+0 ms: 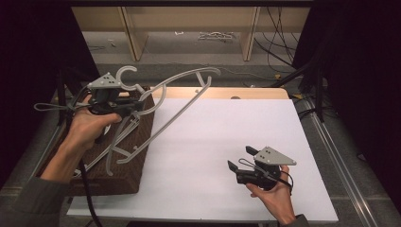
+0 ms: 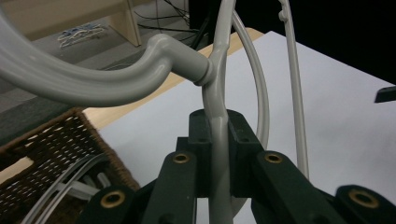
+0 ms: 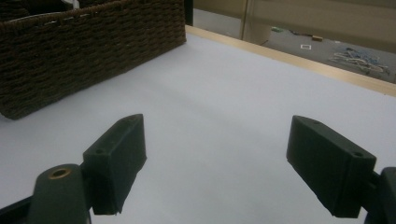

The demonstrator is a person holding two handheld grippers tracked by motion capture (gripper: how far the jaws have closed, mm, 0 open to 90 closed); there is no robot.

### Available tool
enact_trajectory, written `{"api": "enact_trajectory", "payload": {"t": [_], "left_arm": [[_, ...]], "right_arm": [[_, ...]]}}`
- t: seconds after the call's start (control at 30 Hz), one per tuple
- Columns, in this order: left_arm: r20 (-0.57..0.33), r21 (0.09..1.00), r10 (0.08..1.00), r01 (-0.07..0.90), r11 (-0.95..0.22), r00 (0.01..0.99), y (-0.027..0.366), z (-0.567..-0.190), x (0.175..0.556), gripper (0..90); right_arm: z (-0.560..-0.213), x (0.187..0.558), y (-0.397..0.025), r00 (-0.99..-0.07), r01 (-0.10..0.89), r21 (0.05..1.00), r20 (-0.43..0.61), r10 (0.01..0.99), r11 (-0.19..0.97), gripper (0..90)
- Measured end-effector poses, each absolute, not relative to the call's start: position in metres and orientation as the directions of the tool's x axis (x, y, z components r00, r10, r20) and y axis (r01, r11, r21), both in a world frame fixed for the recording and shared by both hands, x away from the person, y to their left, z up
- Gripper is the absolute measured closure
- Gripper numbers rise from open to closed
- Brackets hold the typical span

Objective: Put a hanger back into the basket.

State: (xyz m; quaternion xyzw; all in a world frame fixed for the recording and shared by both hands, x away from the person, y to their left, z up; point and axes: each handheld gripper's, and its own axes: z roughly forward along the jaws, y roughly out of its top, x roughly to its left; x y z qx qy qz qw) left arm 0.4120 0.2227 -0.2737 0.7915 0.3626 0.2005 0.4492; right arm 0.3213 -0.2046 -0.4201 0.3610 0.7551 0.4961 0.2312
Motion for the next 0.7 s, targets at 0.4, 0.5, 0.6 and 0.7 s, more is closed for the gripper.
{"api": "enact_trajectory", "payload": {"t": [0.4, 0.5, 0.6, 0.7], "left_arm": [[-0.003, 0.866, 0.813, 0.408, -0.290, 0.583, 0.263, -0.284, 0.420, 82.3], [0.001, 0.864, 0.830, 0.418, -0.282, 0.557, 0.272, -0.285, 0.423, 82.3], [0.002, 0.865, 0.843, 0.422, -0.271, 0.538, 0.283, -0.289, 0.427, 82.3], [0.011, 0.867, 0.858, 0.422, -0.264, 0.514, 0.293, -0.294, 0.431, 82.3]], "right_arm": [[-0.421, 0.321, -0.204, -0.640, 0.321, 0.911, 0.008, 0.769, 0.258, 20.8], [-0.422, 0.322, -0.203, -0.643, 0.318, 0.916, 0.018, 0.766, 0.245, 20.8], [-0.422, 0.322, -0.204, -0.641, 0.304, 0.918, 0.000, 0.768, 0.254, 20.8], [-0.422, 0.322, -0.204, -0.639, 0.310, 0.915, -0.001, 0.769, 0.259, 20.9]]}}
